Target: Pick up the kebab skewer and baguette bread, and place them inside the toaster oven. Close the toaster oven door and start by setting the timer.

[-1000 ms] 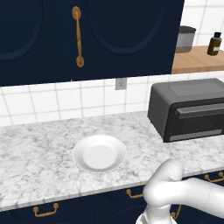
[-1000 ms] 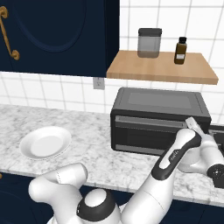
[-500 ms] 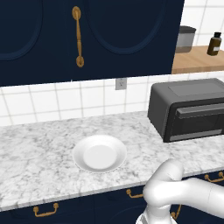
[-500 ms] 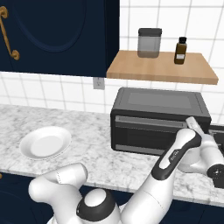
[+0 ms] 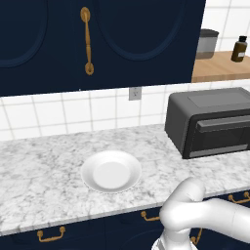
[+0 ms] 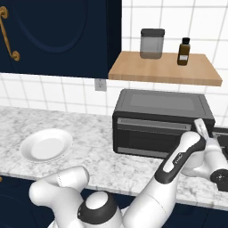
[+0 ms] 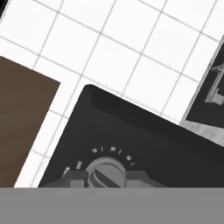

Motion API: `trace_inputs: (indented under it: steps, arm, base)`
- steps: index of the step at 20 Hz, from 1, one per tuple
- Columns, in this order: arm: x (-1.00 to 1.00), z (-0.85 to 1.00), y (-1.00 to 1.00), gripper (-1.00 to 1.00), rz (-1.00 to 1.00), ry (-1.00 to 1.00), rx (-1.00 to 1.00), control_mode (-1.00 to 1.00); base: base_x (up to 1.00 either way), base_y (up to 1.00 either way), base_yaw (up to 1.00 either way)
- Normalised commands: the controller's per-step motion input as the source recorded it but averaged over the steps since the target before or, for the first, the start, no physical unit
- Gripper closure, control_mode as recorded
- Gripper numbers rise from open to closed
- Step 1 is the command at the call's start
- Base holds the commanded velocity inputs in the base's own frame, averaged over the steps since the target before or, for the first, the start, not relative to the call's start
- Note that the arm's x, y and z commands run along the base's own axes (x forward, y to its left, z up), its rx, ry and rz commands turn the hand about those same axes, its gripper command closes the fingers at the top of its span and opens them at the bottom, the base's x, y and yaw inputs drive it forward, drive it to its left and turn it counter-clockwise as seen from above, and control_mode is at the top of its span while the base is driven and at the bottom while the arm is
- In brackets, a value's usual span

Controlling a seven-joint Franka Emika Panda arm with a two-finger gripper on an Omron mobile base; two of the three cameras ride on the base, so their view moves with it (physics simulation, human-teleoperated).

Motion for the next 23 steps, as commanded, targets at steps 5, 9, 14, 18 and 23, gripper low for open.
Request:
trace_inputs:
  steps: [5, 9, 14, 18, 23]
  arm:
    - [-0.13, -0.25, -0.13, 1.0, -0.08, 0.0, 0.31, -1.0]
    - [-0.19, -0.27, -0.09, 1.0, -0.08, 0.0, 0.3, -1.0]
    - [-0.16, -0.26, -0.04, 1.0, -0.08, 0.0, 0.29, -1.0]
    - [-0.15, -0.23, -0.06, 1.0, -0.07, 0.0, 0.29, -1.0]
    - [-0.17, -0.22, -0.03, 1.0, -0.06, 0.0, 0.26, -1.0]
  base:
    - [0.0, 0.0, 0.0]
    - [0.0, 0.0, 0.0]
    - [0.0, 0.0, 0.0]
    - [0.0, 0.0, 0.0]
    - [0.0, 0.0, 0.0]
